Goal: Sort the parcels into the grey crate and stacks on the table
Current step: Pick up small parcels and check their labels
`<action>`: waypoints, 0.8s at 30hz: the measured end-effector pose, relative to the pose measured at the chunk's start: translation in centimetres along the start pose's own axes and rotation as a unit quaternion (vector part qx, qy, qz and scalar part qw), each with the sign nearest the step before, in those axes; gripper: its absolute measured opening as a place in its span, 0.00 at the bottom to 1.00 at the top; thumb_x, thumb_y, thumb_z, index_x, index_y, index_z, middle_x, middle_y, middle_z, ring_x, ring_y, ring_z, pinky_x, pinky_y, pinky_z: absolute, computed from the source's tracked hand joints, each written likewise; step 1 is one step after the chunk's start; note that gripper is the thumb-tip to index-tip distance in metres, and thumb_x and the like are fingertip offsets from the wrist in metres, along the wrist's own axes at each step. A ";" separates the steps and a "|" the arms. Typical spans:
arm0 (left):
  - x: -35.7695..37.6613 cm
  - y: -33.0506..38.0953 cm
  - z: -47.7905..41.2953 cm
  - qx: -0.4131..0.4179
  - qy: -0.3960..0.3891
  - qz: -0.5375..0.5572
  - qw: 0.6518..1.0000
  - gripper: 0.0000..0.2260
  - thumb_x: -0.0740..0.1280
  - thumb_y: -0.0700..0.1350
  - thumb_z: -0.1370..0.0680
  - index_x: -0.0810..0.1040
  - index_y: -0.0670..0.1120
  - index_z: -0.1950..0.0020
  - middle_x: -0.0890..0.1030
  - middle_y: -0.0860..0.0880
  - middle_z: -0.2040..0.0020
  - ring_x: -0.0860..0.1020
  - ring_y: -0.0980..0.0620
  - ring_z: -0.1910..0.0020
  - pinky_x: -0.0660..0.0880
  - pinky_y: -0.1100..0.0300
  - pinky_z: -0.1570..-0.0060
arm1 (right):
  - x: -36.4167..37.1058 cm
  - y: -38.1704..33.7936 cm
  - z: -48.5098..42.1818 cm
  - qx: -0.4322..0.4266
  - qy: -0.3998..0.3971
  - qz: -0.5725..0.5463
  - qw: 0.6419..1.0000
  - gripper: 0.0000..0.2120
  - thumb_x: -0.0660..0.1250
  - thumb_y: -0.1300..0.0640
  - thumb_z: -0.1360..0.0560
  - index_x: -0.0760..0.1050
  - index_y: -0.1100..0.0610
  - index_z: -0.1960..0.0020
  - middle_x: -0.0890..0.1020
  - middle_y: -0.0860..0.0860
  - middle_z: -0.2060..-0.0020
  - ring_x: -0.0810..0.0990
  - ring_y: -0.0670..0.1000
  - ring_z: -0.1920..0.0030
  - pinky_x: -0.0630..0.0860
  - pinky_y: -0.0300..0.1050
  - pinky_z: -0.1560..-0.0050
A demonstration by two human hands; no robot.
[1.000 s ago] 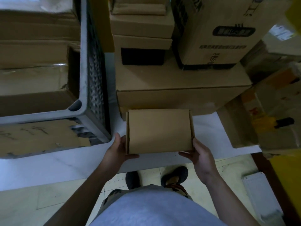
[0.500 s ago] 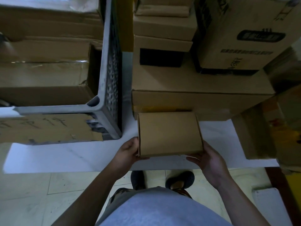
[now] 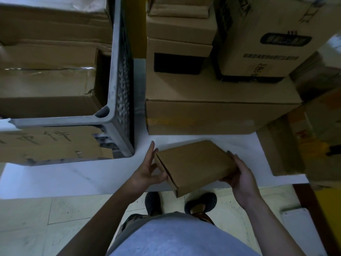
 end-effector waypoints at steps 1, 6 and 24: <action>0.0 0.1 0.0 0.008 -0.004 -0.008 1.000 0.43 0.79 0.53 0.30 0.58 0.61 0.21 0.66 0.61 0.27 0.73 0.58 0.32 0.77 0.55 0.40 | 0.1 -0.2 0.1 -0.012 -0.009 0.002 1.000 0.20 0.65 0.43 0.24 0.76 0.49 0.35 0.79 0.52 0.36 0.78 0.55 0.39 0.77 0.50 0.56; 0.1 0.7 0.8 0.014 0.004 0.005 1.000 0.34 0.77 0.64 0.32 0.75 0.53 0.29 0.77 0.48 0.39 0.77 0.47 0.39 0.77 0.53 0.42 | 0.9 -0.5 0.6 -0.058 -0.070 0.044 0.995 0.49 0.83 0.34 0.53 0.75 0.48 0.36 0.76 0.53 0.35 0.78 0.54 0.39 0.81 0.47 0.57; 0.2 1.1 0.9 0.021 0.035 -0.017 0.999 0.53 0.84 0.49 0.41 0.58 0.61 0.22 0.76 0.46 0.35 0.79 0.54 0.40 0.78 0.57 0.46 | 0.7 -1.6 1.1 -0.141 -0.085 0.111 0.980 0.46 0.84 0.37 0.52 0.78 0.50 0.37 0.81 0.47 0.41 0.80 0.50 0.41 0.81 0.48 0.46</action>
Point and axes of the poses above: each hand's wrist, its own z-axis away from the middle knuckle, its own x-axis out of the palm, y = z × x, the point moved 6 cm from there along -z, towards the middle knuckle
